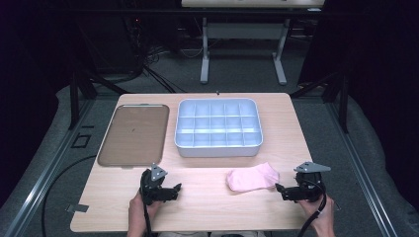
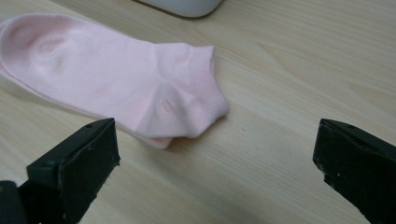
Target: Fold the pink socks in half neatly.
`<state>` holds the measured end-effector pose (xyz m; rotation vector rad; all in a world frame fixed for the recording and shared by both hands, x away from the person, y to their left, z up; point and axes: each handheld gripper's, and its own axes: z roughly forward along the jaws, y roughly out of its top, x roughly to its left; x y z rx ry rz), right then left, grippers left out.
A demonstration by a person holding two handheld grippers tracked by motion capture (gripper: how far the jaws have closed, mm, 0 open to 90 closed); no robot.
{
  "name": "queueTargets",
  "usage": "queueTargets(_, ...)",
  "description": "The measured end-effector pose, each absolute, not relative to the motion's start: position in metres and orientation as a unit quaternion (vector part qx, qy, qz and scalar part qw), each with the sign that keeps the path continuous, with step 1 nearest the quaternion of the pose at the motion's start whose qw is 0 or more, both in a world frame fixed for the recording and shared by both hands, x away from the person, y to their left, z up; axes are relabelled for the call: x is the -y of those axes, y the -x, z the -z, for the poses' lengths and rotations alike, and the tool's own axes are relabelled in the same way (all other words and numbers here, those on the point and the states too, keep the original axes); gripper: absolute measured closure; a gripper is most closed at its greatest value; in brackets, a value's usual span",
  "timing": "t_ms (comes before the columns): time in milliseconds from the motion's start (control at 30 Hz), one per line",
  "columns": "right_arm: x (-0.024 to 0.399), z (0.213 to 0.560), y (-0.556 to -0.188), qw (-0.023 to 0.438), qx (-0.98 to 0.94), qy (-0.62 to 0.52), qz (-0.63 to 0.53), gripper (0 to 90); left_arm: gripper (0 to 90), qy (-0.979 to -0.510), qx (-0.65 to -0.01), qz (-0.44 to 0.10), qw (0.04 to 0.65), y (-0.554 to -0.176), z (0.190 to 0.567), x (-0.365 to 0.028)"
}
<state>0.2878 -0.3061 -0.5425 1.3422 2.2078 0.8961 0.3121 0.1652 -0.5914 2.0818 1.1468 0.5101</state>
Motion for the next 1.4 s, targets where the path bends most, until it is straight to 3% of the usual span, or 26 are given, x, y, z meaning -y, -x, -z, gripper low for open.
queueTargets(667,0.258,0.519,-0.293,0.192,-0.817,-0.431,-0.331,0.0,9.9,-0.803,-0.441,-0.196,0.348,-0.312,0.591,-0.165)
queueTargets(933,0.230,0.516,-0.305,0.184,-0.835,-0.415,-0.312,4.8,9.9,-0.803,-0.442,-0.196,0.349,-0.312,0.591,-0.165)
queueTargets(1167,0.211,0.538,-0.326,0.154,-0.851,-0.419,-0.279,14.8,9.9,-0.804,-0.441,-0.197,0.348,-0.312,0.591,-0.165)
queueTargets(1267,0.208,0.547,-0.332,0.140,-0.855,-0.424,-0.265,28.2,9.9,-0.803,-0.441,-0.196,0.349,-0.312,0.591,-0.165)
queueTargets(1400,0.208,0.554,-0.335,0.128,-0.848,-0.441,-0.265,33.3,9.9,-0.803,-0.441,-0.196,0.349,-0.312,0.591,-0.165)
